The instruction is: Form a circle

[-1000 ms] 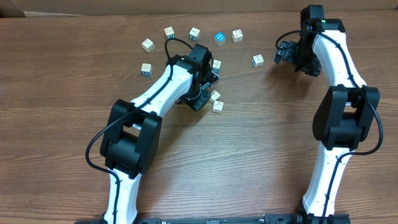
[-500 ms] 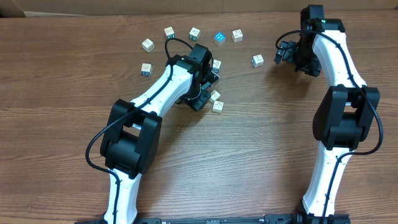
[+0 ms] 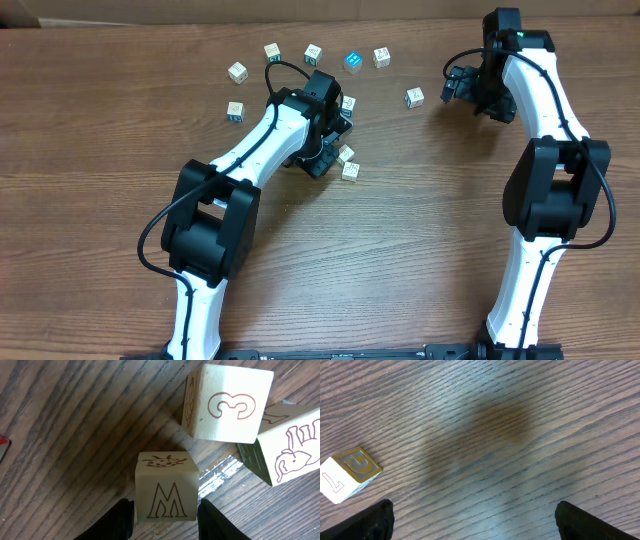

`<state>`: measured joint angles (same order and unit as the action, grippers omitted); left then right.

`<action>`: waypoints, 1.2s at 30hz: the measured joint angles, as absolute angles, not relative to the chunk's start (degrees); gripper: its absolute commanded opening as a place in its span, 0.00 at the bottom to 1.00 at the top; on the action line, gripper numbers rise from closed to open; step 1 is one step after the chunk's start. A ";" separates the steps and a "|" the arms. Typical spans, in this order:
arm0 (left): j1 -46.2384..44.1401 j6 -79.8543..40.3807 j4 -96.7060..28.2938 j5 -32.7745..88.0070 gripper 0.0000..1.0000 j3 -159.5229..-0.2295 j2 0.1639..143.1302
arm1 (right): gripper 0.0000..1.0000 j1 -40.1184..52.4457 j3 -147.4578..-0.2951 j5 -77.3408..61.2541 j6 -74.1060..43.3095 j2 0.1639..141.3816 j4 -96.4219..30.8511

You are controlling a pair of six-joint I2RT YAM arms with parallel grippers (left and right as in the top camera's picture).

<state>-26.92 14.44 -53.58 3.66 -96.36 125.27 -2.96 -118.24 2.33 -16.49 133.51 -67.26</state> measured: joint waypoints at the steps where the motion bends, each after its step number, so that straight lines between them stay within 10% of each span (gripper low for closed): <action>1: -26.92 14.44 -53.58 3.66 0.39 -96.38 125.27 | 1.00 -2.96 -118.24 2.33 -16.51 133.51 -67.29; 36: -26.92 14.35 -52.62 3.84 0.29 -96.38 125.27 | 1.00 -2.96 -118.24 2.33 -16.49 133.51 -67.26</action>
